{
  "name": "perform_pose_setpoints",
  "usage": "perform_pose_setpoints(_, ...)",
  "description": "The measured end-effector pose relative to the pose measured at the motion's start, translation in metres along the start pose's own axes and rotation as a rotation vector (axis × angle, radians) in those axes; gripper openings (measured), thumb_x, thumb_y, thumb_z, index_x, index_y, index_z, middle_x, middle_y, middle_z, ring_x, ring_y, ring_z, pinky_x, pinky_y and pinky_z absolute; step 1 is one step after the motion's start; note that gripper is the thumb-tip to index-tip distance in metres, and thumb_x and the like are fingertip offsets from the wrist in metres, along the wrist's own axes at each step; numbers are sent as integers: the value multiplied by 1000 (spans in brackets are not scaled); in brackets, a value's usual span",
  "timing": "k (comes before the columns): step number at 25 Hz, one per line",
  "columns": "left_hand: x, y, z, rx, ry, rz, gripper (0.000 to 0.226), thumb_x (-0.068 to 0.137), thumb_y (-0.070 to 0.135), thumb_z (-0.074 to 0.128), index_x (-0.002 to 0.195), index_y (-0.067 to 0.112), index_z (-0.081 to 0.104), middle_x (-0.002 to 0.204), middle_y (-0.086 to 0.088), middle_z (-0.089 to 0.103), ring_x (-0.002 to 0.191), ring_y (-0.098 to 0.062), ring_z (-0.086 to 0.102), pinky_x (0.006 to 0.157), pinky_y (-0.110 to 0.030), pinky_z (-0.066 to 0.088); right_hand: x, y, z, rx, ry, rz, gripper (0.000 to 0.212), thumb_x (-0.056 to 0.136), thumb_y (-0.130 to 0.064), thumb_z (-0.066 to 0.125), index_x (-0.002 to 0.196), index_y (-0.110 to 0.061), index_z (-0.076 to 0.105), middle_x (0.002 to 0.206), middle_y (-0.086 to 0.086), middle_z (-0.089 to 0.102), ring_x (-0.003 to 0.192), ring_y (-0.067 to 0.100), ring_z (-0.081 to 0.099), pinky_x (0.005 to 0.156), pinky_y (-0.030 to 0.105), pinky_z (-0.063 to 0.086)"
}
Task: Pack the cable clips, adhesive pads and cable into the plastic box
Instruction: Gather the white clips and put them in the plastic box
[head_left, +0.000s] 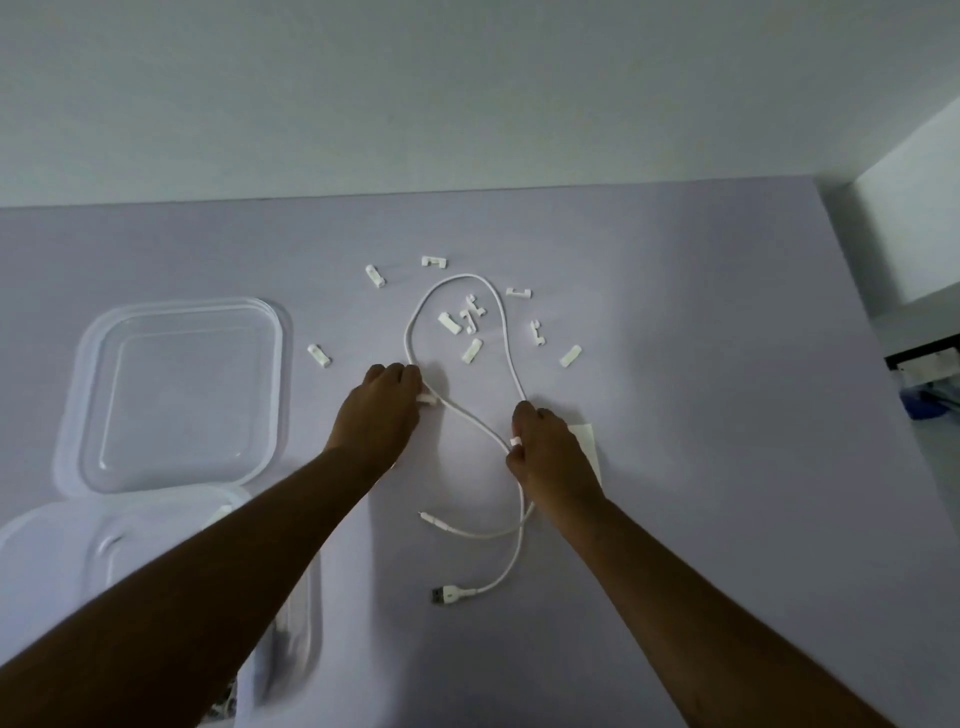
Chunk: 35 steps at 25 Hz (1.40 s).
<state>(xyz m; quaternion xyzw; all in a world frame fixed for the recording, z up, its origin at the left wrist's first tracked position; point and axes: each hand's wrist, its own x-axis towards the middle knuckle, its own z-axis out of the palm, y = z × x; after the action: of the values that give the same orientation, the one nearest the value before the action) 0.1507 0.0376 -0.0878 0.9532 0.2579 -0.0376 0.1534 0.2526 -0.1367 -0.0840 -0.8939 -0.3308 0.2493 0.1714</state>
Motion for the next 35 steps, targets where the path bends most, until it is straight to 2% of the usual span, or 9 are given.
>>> perform_pose_setpoints(4, -4, -10, -6, -78, -87, -105, 11, 95, 15, 48, 95, 6, 52, 92, -12, 58, 78, -21, 52, 64, -31, 43, 21, -3, -10, 658, -50, 141, 15, 88, 2, 57, 94, -11, 52, 78, 11, 62, 57, 16, 62, 53, 23, 52)
perform_pose_setpoints(7, -2, -15, -17, -962, -111, -604, 17, 96, 3, 40, 86, 7, 54, 82, -14, 59, 71, -24, 57, 63, -33, 48, 41, -14, -14, 1087, -143, 255, 21, 92, 1, 42, 94, -15, 56, 72, 7, 62, 57, 15, 64, 56, 25, 54)
perform_pose_setpoints(10, -2, -23, -30, -1690, -70, -876, 33, 85, -14, 31, 80, 7, 56, 70, -8, 53, 65, -20, 54, 55, -26, 43, 62, -24, -17, 855, -129, 194, 10, 93, -12, 48, 87, -15, 56, 71, 2, 60, 64, 17, 62, 57, 23, 51)
perform_pose_setpoints(17, 19, -59, -64, -1771, 36, -790, 32, 77, -8, 30, 79, 10, 56, 68, -4, 46, 59, -17, 41, 52, -25, 34, 99, -48, -12, 93, 74, 55, 52, 92, -30, 58, 130, -4, 36, 114, 18, 62, 104, 34, 62, 82, 37, 51)
perform_pose_setpoints(19, 26, -68, -68, -1642, 92, -811, 25, 86, 0, 36, 80, 9, 58, 69, -3, 46, 55, -15, 41, 47, -20, 36, 104, -51, -7, 6, 96, 54, 48, 93, -30, 55, 130, -6, 35, 113, 15, 64, 104, 32, 63, 79, 35, 51)
perform_pose_setpoints(24, 28, -82, -51, -130, 158, -467, 36, 101, 39, 37, 112, 6, 45, 76, -16, 63, 64, -30, 64, 53, -31, 44, 109, -52, 3, -225, 168, -13, 34, 99, -19, 40, 131, -8, 40, 105, 13, 66, 91, 28, 68, 69, 33, 52)
perform_pose_setpoints(27, 31, -77, -35, 134, 42, -382, 41, 100, 42, 33, 126, 10, 37, 85, -12, 66, 69, -31, 67, 51, -31, 41, 103, -55, 11, -334, 192, -88, 32, 101, -15, 37, 132, -6, 41, 103, 12, 65, 84, 26, 69, 67, 33, 54)
perform_pose_setpoints(32, 35, -73, -18, 442, -53, -246, 38, 101, 26, 36, 135, 10, 32, 91, -5, 65, 66, -23, 67, 48, -28, 38, 83, -46, 21, -560, 341, -240, 28, 69, -25, 83, 92, -13, 71, 58, 2, 63, 40, 9, 59, 36, 19, 46)
perform_pose_setpoints(35, 33, -83, -18, 441, -92, -167, 49, 96, 17, 47, 140, 10, 28, 97, -6, 62, 67, -22, 65, 52, -30, 44, 82, -40, 18, -463, 345, -252, 34, 73, -22, 82, 102, -9, 69, 66, 5, 66, 47, 11, 63, 43, 20, 50)
